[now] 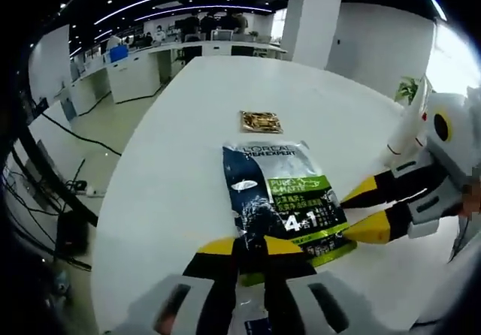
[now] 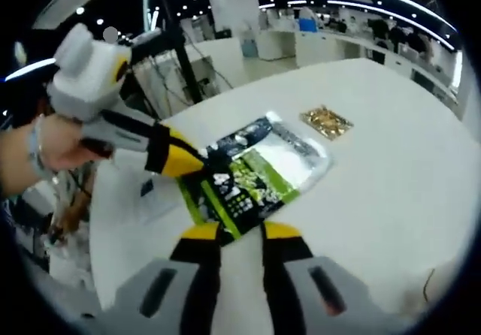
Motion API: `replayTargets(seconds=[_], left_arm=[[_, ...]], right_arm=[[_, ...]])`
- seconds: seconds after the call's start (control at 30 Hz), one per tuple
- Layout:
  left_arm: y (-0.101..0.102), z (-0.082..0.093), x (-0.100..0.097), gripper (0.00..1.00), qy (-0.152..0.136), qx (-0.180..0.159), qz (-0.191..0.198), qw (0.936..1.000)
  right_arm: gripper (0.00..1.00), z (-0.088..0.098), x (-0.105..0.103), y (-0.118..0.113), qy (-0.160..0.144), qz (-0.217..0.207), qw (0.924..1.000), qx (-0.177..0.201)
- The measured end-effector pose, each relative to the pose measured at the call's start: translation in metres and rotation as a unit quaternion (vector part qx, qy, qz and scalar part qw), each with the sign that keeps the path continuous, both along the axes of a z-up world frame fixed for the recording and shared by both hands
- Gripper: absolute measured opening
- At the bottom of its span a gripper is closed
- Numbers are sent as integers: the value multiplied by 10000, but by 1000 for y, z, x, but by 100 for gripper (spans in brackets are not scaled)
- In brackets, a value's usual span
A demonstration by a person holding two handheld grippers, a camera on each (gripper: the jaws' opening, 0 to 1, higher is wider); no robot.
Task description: Arrange the skincare products in the storage area until every visible bottle or jar stands upright without overlapping.
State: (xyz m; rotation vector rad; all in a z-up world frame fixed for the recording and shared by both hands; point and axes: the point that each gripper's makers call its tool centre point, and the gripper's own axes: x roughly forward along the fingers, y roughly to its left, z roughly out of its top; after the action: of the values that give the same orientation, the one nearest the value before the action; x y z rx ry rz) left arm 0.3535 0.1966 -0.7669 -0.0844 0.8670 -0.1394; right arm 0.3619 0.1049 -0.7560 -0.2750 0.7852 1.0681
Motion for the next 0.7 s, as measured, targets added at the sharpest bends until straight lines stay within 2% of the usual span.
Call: replayTargets(seconds=[0.07, 0.1, 0.2, 0.3, 0.33, 0.37, 0.47, 0.5, 0.7], left_arm=[[-7, 0, -3, 3, 64, -100, -105, 9999], [-3, -2, -2, 2, 10, 89, -107, 9999], [-4, -4, -1, 1, -14, 249, -155, 9996], [-6, -4, -2, 1, -52, 475, -267, 9985], [-8, -4, -1, 1, -72, 498, -295, 9983], [-9, -4, -1, 1, -66, 482, -288, 9984], [-11, -3, 0, 0, -69, 663, -355, 9971], [-11, -3, -1, 0, -59, 671, -335, 9972], [-9, -2, -3, 0, -87, 701, -337, 9969]], right_arm=[[17, 2, 0, -1, 155, -60, 9998, 111], [16, 2, 1, -1, 212, -125, 9996, 139], [10, 1, 4, -4, 313, -220, 9991, 161], [10, 2, 5, -4, 775, -540, 9946, 438], [9, 2, 1, 1, 948, -438, 9930, 559], [9, 3, -8, 7, 1347, -472, 9870, 743], [8, 2, -8, 9, 1217, -545, 9890, 643], [8, 3, -6, 10, 984, -501, 9924, 550], [6, 1, -1, 9, 689, -374, 9961, 402]])
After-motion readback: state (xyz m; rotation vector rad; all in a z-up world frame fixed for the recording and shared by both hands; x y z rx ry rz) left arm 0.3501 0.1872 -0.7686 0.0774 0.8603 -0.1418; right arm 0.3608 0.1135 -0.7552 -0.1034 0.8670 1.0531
